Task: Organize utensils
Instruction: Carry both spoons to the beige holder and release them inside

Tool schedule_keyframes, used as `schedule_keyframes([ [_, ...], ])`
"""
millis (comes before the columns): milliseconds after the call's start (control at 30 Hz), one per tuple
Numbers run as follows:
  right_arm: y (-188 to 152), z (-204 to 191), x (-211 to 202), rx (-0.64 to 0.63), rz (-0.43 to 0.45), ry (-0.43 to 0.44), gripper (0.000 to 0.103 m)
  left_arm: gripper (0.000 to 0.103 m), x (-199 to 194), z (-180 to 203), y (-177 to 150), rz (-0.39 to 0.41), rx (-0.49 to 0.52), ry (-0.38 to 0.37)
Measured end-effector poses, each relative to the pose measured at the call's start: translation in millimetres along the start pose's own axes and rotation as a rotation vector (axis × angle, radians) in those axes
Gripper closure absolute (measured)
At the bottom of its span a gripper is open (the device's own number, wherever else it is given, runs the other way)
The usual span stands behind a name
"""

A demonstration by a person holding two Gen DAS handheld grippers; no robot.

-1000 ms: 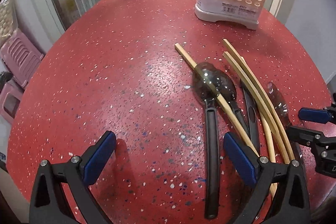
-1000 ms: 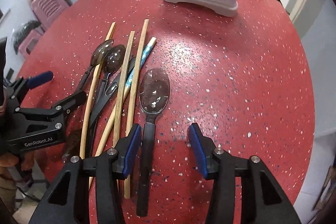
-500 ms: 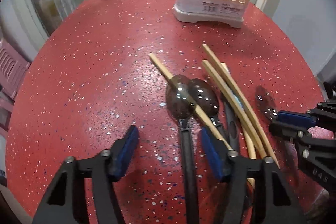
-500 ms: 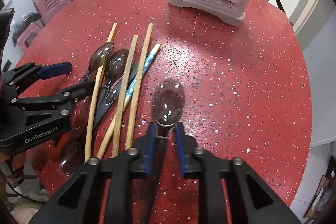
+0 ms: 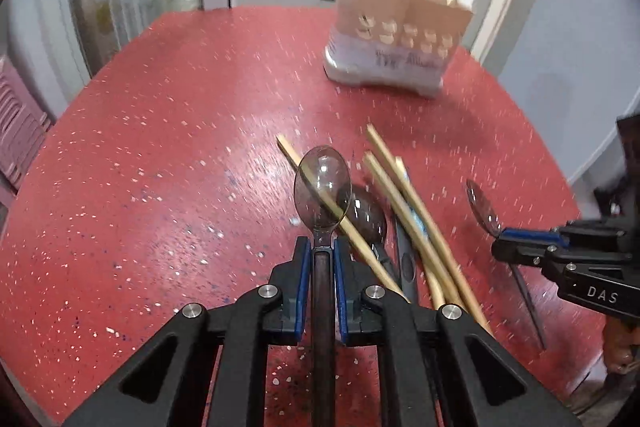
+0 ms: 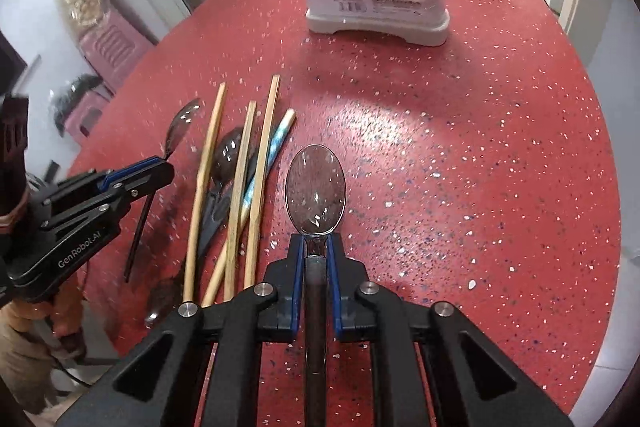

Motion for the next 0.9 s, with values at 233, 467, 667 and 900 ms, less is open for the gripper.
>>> schedule_keyframes([
  [233,18,4,-24,0.067,0.049,0.082,0.091,0.066,-26,-14,21,0.099,-0.072,-0.003],
  [467,40,3,-42,0.085,0.097,0.109,0.09,0.066,-41,-13,53,0.16,-0.072,-0.011],
  [667,62,8,-59,0.094,0.137,0.124,0.09,0.066,-47,-15,83,0.209,-0.08,-0.019],
  [900,94,9,-79,0.074,0.199,0.118,0.09,0.066,-50,-13,118,0.259,-0.06,-0.018],
])
Point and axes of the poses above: each gripper's, at about its wrist camera, not at the fingertips, and x roughly the way its jaws point, z to its right, y to its top, the point moved 9 cm from there along x, roughly the way its jaws point, and after that the axes turned 14 degrees about x, right-handed, at the moved point
